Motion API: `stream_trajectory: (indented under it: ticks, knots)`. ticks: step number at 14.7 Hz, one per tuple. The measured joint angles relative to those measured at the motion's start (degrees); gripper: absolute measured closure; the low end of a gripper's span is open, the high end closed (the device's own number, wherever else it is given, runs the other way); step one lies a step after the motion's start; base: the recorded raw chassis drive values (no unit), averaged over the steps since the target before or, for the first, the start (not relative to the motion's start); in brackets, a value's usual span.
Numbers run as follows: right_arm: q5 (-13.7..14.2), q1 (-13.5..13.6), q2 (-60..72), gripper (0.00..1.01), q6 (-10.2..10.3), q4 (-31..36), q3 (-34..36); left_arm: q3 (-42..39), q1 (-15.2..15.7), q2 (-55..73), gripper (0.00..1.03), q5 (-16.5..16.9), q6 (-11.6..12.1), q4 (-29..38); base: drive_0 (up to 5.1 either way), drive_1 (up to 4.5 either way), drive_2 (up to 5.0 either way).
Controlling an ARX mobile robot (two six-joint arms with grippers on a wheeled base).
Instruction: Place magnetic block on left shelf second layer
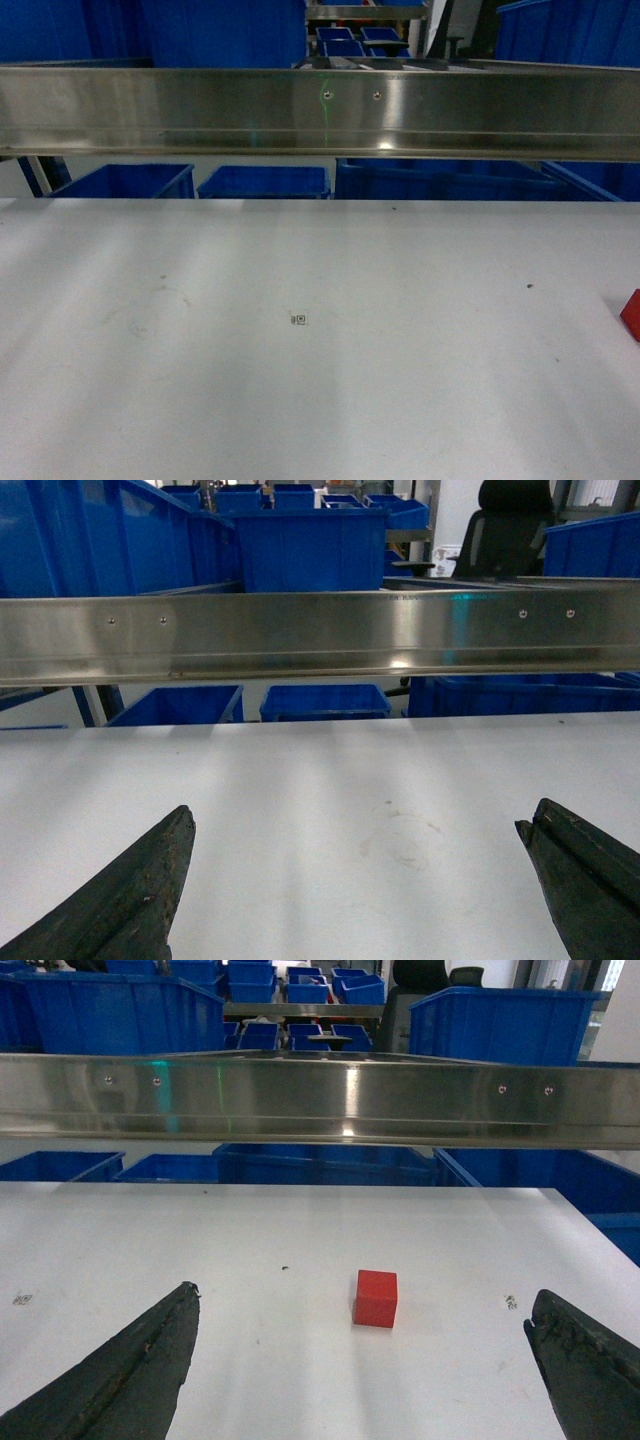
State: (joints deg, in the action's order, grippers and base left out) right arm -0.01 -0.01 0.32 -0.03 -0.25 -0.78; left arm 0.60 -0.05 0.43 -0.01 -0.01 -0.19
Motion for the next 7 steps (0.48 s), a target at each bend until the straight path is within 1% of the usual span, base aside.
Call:
stream_trajectory:
  ticks: [7]
  knots:
    - [-0.02, 0.0, 0.0, 0.03, 0.0, 0.0, 0.0, 0.0, 0.0, 0.0, 0.05, 0.0, 0.0, 0.0, 0.0, 0.0, 0.0]
